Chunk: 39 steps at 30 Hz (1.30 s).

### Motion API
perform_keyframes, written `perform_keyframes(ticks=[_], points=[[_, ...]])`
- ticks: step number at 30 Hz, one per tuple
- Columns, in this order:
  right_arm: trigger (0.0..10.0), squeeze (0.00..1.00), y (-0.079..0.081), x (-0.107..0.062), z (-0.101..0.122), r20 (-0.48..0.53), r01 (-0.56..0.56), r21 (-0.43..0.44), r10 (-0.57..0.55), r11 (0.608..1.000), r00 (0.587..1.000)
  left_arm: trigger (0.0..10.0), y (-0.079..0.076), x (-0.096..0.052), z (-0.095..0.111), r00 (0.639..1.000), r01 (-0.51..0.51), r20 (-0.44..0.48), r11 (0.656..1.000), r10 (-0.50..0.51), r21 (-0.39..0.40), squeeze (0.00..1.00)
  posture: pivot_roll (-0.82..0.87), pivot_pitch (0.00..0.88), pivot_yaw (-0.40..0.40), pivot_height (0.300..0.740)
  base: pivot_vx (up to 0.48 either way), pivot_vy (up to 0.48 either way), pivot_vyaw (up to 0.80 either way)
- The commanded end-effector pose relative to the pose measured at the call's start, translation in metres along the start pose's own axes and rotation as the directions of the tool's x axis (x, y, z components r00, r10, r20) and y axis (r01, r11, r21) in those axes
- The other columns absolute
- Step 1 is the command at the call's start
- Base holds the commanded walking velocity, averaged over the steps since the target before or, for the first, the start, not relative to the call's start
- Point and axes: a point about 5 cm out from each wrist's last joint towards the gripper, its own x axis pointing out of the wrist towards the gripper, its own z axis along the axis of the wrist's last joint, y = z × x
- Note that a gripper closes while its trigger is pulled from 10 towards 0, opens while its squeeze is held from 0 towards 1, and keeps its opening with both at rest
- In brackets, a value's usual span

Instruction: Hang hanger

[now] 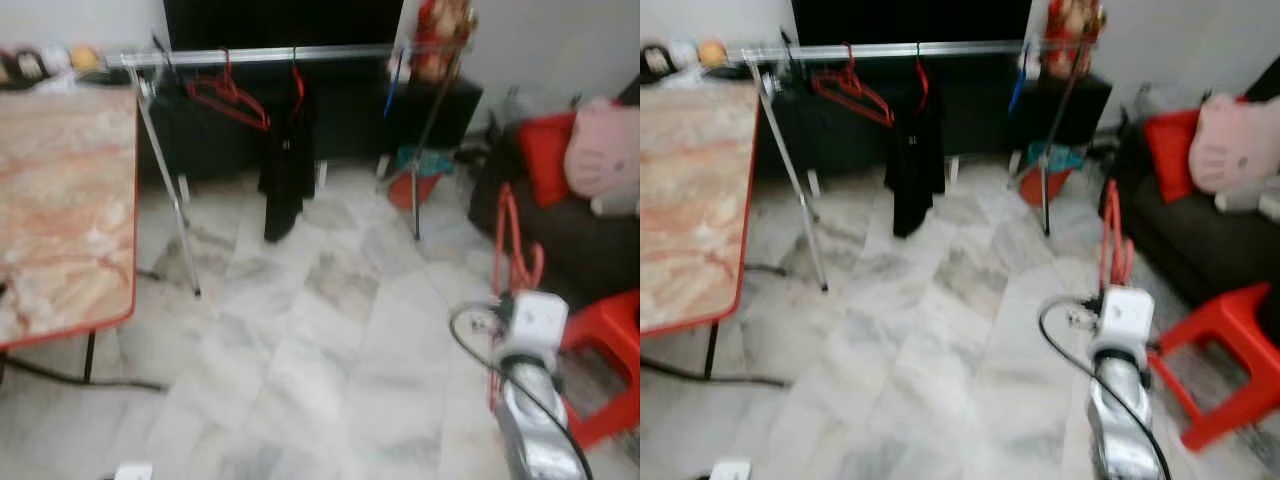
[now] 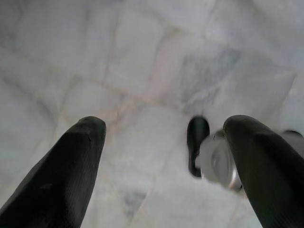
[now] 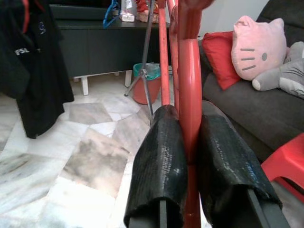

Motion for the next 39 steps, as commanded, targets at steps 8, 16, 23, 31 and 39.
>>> perform_keyframes(ticks=[8,16,23,31,39], points=[[10.0,0.00,-0.008,0.003,-0.003,-0.004,0.041,0.005,-0.041,0.999,0.999,10.0,-0.009,0.001,-0.002,0.999,0.027,-0.020,1.000,-0.027,0.004,0.00,0.03,0.010,-0.078,0.740,0.264,0.000,0.44],[10.0,0.00,-0.012,0.008,0.000,0.010,0.051,0.000,-0.051,0.999,0.999,10.0,-0.009,0.001,-0.002,0.999,0.026,-0.018,1.000,-0.026,0.005,0.00,0.04,0.010,-0.082,0.740,0.264,0.000,0.00],[10.0,0.00,-0.012,0.010,0.001,0.015,0.058,0.008,-0.058,0.998,0.998,10.0,-0.008,0.001,-0.002,0.999,0.027,-0.020,1.000,-0.027,0.007,0.00,0.04,0.006,-0.081,0.740,0.264,0.000,0.00],[10.0,0.00,-0.013,0.011,-0.003,0.001,0.065,0.005,-0.065,0.998,0.998,10.0,-0.008,0.001,-0.002,0.999,0.026,-0.021,1.000,-0.026,0.008,0.00,0.04,0.003,-0.082,0.740,0.263,0.000,0.00],[10.0,0.00,-0.009,0.012,-0.006,-0.026,0.015,-0.004,-0.015,1.000,1.000,10.0,-0.008,0.001,-0.002,0.999,0.028,-0.023,1.000,-0.028,0.013,0.00,0.04,0.000,-0.078,0.740,0.262,0.000,0.00]])
